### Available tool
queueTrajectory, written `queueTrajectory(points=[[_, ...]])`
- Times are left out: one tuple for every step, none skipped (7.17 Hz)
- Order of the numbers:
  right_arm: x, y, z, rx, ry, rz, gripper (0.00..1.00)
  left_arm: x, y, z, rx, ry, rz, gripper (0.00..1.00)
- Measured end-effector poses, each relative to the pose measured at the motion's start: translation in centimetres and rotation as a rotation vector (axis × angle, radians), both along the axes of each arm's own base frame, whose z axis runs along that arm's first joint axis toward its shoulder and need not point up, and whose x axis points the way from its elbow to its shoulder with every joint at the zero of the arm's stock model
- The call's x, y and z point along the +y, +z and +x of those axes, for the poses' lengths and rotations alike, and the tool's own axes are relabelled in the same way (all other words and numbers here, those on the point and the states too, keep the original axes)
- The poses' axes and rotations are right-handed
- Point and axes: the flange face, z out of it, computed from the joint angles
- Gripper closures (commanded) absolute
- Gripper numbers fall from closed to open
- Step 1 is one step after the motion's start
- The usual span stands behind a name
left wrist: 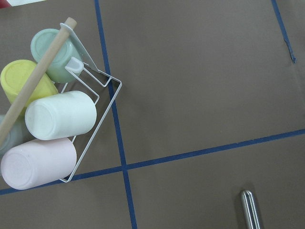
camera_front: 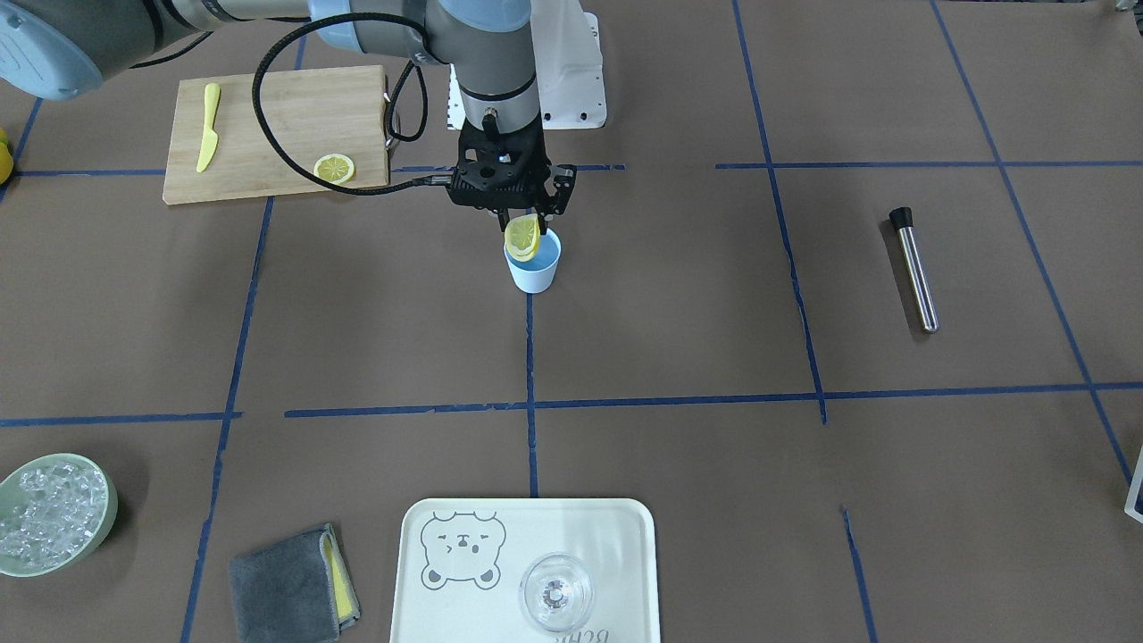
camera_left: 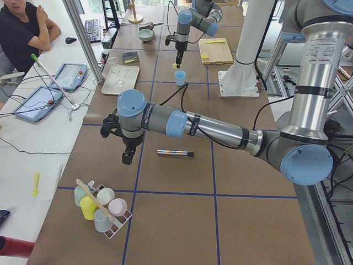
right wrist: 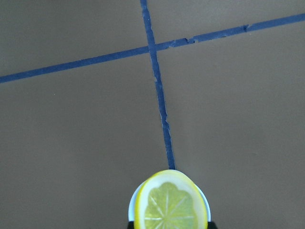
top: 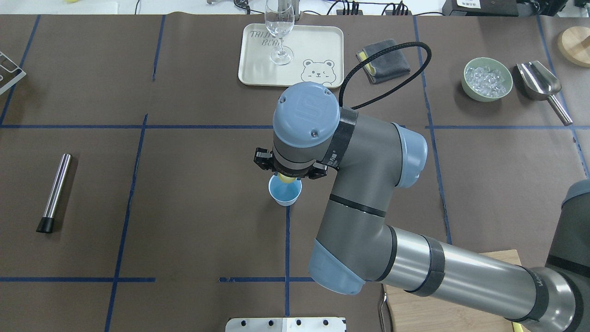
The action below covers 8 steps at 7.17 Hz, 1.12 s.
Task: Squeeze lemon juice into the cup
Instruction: 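Lift the lemon slice and carry it over the blue cup, then open the right gripper to drop the lemon slice into the cup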
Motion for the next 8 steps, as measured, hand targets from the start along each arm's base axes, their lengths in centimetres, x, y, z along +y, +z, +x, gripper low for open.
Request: queueTrajectory(points=[[0.5, 0.3, -0.7, 0.008, -0.008, -0.008, 0.46, 0.0, 0.0, 0.0, 0.000, 0.000, 0.000, 0.00], [1.1, 0.6, -1.4, 0.016, -0.018, -0.013, 0.43, 0.0, 0.1, 0.0, 0.000, 0.000, -0.001, 0.00], [1.5, 0.7, -2.0, 0.021, -0.024, -0.016, 0.42, 0.0, 0.1, 0.0, 0.000, 0.000, -0.001, 0.00], [1.6, 0.8, -2.2, 0.024, -0.027, -0.017, 0.30, 0.0, 0.1, 0.0, 0.000, 0.001, -0.001, 0.00], [1.6, 0.8, -2.3, 0.025, -0.028, -0.017, 0.16, 0.0, 0.2, 0.0, 0.000, 0.001, -0.002, 0.00], [1.6, 0.8, -2.3, 0.025, -0.028, -0.017, 0.09, 0.0, 0.2, 0.0, 0.000, 0.001, -0.003, 0.00], [1.6, 0.8, -2.3, 0.026, -0.028, -0.018, 0.00, 0.0, 0.2, 0.0, 0.000, 0.001, -0.003, 0.00], [1.5, 0.9, -2.2, 0.027, -0.027, -0.017, 0.00, 0.0, 0.2, 0.0, 0.000, 0.001, -0.003, 0.00]])
